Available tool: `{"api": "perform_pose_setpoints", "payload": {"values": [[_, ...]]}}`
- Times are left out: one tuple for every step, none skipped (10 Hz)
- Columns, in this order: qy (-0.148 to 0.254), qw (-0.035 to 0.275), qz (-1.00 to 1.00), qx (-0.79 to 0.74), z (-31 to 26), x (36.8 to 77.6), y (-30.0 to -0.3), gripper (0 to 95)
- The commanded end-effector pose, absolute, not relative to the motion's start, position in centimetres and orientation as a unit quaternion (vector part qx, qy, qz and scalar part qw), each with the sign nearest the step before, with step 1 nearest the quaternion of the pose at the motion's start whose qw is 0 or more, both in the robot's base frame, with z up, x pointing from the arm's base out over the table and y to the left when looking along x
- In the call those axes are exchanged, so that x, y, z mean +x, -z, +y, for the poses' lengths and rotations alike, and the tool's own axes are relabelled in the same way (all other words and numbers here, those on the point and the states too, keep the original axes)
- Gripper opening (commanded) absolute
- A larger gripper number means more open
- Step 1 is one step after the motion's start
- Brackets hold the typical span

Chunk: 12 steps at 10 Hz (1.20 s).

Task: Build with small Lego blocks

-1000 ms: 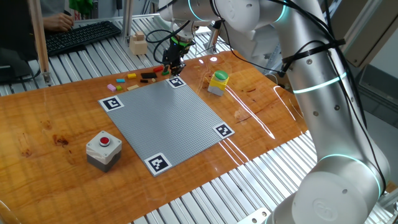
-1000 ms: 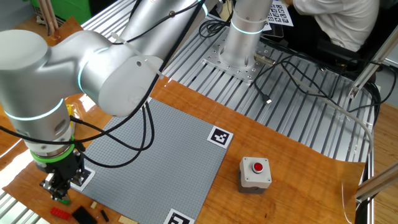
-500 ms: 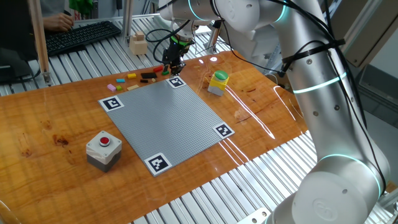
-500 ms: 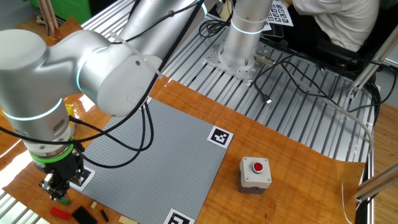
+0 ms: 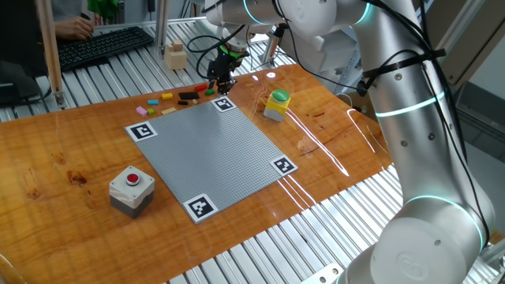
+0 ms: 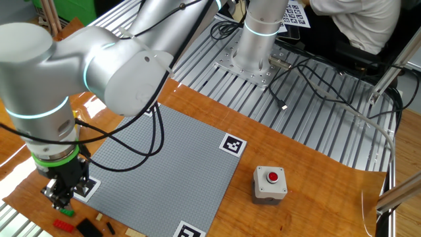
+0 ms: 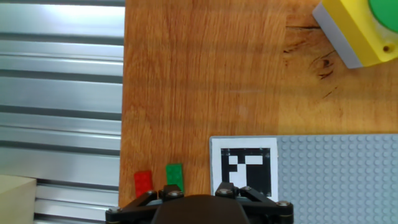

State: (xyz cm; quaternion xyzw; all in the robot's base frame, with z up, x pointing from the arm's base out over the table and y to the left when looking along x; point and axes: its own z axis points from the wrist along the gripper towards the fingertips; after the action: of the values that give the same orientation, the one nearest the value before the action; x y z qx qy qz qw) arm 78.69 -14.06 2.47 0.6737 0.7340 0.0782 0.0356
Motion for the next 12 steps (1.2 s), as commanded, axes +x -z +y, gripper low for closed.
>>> {"api": "perform_pose_setpoints", "payload": {"values": [[-0.082, 0.036, 0.732, 0.675, -14.05, 78.76, -2.53, 38.0], [-0.084, 0.037, 0.731, 0.677, -14.04, 78.76, -2.48, 38.0], [-0.085, 0.039, 0.730, 0.677, -14.04, 78.76, -2.42, 38.0], [-0.086, 0.041, 0.731, 0.676, -14.05, 78.76, -2.36, 38.0], [-0.087, 0.043, 0.731, 0.675, -14.08, 78.75, -2.25, 38.0], [-0.087, 0.043, 0.731, 0.675, -14.12, 78.74, -2.25, 38.0], [-0.088, 0.043, 0.730, 0.676, -14.15, 78.74, -2.28, 38.0], [-0.089, 0.043, 0.730, 0.676, -14.12, 78.74, -2.16, 38.0], [-0.089, 0.043, 0.730, 0.676, -14.07, 78.75, -2.04, 38.0], [-0.088, 0.044, 0.732, 0.674, -14.04, 78.76, -1.92, 38.0], [-0.088, 0.044, 0.732, 0.674, -14.03, 78.76, -1.94, 38.0], [-0.089, 0.043, 0.732, 0.674, -14.04, 78.76, -1.98, 38.0]]}}
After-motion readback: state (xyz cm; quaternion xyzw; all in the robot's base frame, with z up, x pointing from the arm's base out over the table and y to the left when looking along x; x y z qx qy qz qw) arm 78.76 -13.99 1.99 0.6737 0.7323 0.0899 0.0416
